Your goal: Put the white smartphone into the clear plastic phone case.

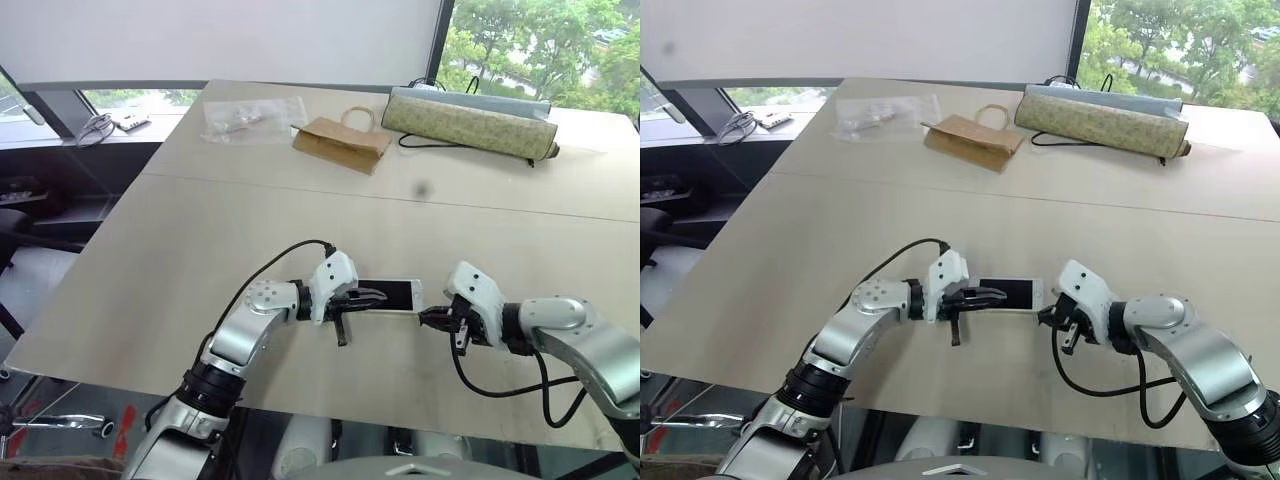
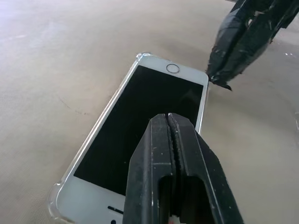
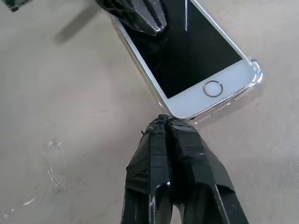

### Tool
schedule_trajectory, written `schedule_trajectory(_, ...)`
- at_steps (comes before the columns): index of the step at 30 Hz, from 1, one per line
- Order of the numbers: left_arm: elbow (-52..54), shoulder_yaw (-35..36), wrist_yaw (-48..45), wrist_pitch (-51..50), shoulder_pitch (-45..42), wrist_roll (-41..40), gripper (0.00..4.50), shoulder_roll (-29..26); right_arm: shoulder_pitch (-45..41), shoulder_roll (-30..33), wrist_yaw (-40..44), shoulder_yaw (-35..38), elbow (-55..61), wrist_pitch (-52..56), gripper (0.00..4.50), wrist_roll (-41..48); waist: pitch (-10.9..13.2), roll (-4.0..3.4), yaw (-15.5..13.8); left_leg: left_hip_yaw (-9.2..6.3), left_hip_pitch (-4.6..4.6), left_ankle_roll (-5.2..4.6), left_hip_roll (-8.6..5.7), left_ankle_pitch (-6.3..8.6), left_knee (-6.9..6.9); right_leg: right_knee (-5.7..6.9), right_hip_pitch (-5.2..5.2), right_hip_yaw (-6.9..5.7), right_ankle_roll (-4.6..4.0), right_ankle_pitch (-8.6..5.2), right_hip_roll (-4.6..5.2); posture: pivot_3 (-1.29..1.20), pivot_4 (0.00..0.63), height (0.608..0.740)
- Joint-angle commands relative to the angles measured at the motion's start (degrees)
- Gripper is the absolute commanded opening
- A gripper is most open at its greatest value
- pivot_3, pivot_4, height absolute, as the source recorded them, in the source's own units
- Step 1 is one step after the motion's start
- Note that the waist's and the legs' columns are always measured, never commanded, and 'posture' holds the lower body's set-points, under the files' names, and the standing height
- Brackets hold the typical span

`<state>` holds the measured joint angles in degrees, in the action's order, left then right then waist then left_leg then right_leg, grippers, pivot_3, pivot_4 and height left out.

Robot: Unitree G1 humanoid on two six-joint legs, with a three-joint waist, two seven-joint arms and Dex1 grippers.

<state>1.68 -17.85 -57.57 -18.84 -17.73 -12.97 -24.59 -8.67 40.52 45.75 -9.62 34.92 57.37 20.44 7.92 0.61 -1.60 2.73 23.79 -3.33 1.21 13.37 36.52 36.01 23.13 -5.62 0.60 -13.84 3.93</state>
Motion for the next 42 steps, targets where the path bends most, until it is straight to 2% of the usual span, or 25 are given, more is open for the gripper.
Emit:
schedule_trajectory(1, -2.8, -0.6, -0.6, -1.2, 1.2, 1.3, 0.05, -1.7, -1.3, -1.9, 1.9, 3.7, 3.8, 0.9, 0.0, 7.2, 0.0, -0.01, 0.4, 0.0, 0.0, 0.0, 0.0, 0.0, 0.0, 0.03, 0.0, 0.0, 0.01, 0.01, -0.01, 0.0, 0.15, 0.74)
schedule_trajectory(3, -3.0, -0.3, -0.8, -1.2, 1.3, 1.2, 0.05, -2.3, -1.0, -1.9, 3.1, 5.9, 5.5, 3.4, 0.0, 12.0, 0.1, -0.04, 0.5, -0.01, -0.01, 0.0, 0.01, 0.0, 0.0, 0.09, 0.0, 0.0, 0.02, 0.01, -0.01, 0.0, 0.15, 0.74)
schedule_trajectory(6, -2.9, 0.0, -1.0, -1.2, 1.2, 1.2, 0.05, -2.8, -1.3, -1.7, 2.1, 6.8, 5.4, 3.6, 0.0, 13.8, 0.1, -0.03, 0.6, -0.01, -0.01, 0.0, 0.0, 0.0, 0.01, 0.11, 0.0, -0.01, 0.02, 0.01, -0.01, 0.0, 0.15, 0.74)
schedule_trajectory(10, -2.6, 0.2, -1.1, -1.5, 1.0, 1.2, 0.05, -3.1, -2.7, -1.1, -2.0, 3.6, 0.0, -0.7, 0.0, 7.6, 0.1, -0.05, 0.6, 0.01, 0.0, 0.0, 0.0, 0.0, 0.09, 0.12, -0.01, 0.01, 0.02, 0.01, 0.0, 0.0, 0.15, 0.74)
schedule_trajectory(15, -2.6, 0.3, -1.1, -1.4, 1.0, 1.4, 0.05, -3.4, -3.7, -0.3, -3.0, -0.1, -4.0, -2.2, 0.0, 4.7, 0.2, -0.07, 0.6, 0.03, 0.0, 0.0, -0.01, 0.0, 0.17, 0.23, 0.0, 0.03, 0.01, 0.01, 0.0, 0.0, 0.15, 0.74)
schedule_trajectory(21, -3.0, 0.4, -0.9, -1.1, 0.7, 1.5, 0.05, -3.3, -5.5, 1.6, -2.6, -5.8, -6.1, -1.3, 0.0, 2.0, 0.2, -0.07, 0.7, 0.02, -0.04, 0.0, 0.0, 0.0, 0.3, 0.47, 0.01, 0.03, 0.01, 0.0, 0.0, 0.0, 0.15, 0.74)
schedule_trajectory(27, -2.4, 0.7, -0.6, -1.1, 1.1, 1.3, 0.05, -3.5, -9.5, 2.1, -3.7, -12.2, -8.7, 4.6, 0.0, -0.1, 0.1, -0.03, 0.8, 0.01, -0.08, 0.0, 0.02, 0.0, 0.48, 0.59, -0.01, 0.05, 0.01, 0.0, 0.01, 0.0, 0.15, 0.74)
schedule_trajectory(33, -2.2, 1.2, -0.6, -0.9, 1.5, 1.4, 0.05, -4.5, -10.8, 3.0, -3.4, -16.8, -9.7, -1.9, 0.0, -5.2, 0.0, 0.04, 0.8, -0.02, -0.16, 0.01, 0.05, 0.0, 0.56, 0.65, -0.03, 0.04, -0.02, -0.02, 0.05, 0.0, 0.15, 0.74)
schedule_trajectory(37, -3.1, 1.5, -1.0, -0.4, 1.3, 1.7, 0.05, -5.5, -12.5, 3.7, 1.0, -20.5, -7.0, -8.5, 0.0, -7.5, 0.0, 0.05, 1.0, 0.0, -0.16, 0.01, 0.05, 0.0, 0.58, 0.65, -0.03, 0.06, -0.01, -0.01, 0.07, 0.0, 0.15, 0.74)
schedule_trajectory(42, -5.4, 1.0, -1.6, 0.6, -0.2, 2.0, 0.05, -5.5, -17.7, 3.0, 3.9, -30.2, -11.9, -3.4, 0.0, -12.4, 0.0, 0.03, 1.1, -0.02, -0.2, 0.01, 0.09, 0.0, 0.57, 0.74, 0.0, 0.03, -0.01, -0.01, 0.03, 0.0, 0.15, 0.74)
